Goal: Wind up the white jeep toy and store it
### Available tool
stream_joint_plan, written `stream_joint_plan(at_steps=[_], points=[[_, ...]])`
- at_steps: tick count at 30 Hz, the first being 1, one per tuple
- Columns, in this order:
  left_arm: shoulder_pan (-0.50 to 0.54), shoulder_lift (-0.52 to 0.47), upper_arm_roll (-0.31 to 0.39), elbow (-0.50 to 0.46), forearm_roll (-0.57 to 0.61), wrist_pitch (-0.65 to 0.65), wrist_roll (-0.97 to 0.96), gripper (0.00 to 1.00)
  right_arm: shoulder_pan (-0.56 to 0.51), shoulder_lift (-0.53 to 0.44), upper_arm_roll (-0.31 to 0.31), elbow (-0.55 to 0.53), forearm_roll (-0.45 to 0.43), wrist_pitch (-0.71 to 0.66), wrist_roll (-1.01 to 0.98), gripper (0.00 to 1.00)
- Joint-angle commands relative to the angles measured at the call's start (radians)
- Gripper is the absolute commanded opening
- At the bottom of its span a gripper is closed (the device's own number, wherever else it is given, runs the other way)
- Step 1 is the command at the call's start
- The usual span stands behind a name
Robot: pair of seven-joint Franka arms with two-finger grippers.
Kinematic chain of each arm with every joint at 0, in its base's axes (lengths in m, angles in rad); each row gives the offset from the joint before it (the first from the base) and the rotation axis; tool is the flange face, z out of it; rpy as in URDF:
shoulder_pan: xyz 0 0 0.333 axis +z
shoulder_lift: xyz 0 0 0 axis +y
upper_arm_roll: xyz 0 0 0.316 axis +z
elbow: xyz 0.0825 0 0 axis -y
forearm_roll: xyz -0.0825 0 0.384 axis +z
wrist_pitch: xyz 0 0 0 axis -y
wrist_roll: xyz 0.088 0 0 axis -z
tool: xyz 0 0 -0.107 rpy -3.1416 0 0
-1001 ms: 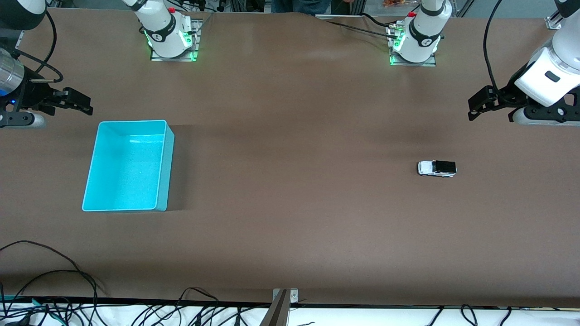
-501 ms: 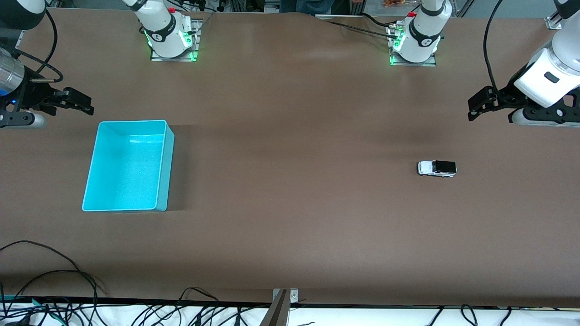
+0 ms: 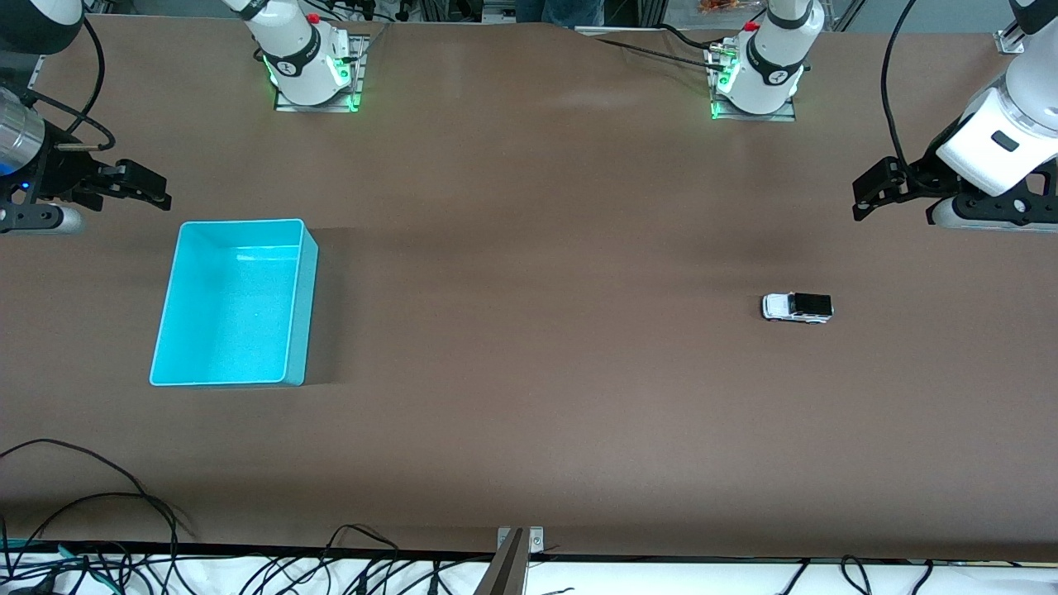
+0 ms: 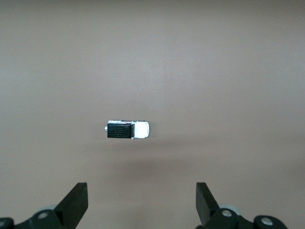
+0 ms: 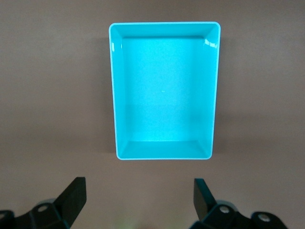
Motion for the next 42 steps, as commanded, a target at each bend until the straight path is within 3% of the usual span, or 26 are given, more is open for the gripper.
stream_joint_plan(at_steps=[1, 42], points=[[0.001, 0.019, -0.003, 0.039, -0.004, -0.026, 0.021, 1.00, -0.004, 0.010, 0.002, 0.024, 0.019, -0.012, 0.009, 1.00], [0.001, 0.025, -0.006, 0.040, -0.004, -0.026, 0.022, 1.00, -0.003, 0.018, 0.002, 0.025, 0.018, 0.012, 0.010, 1.00]])
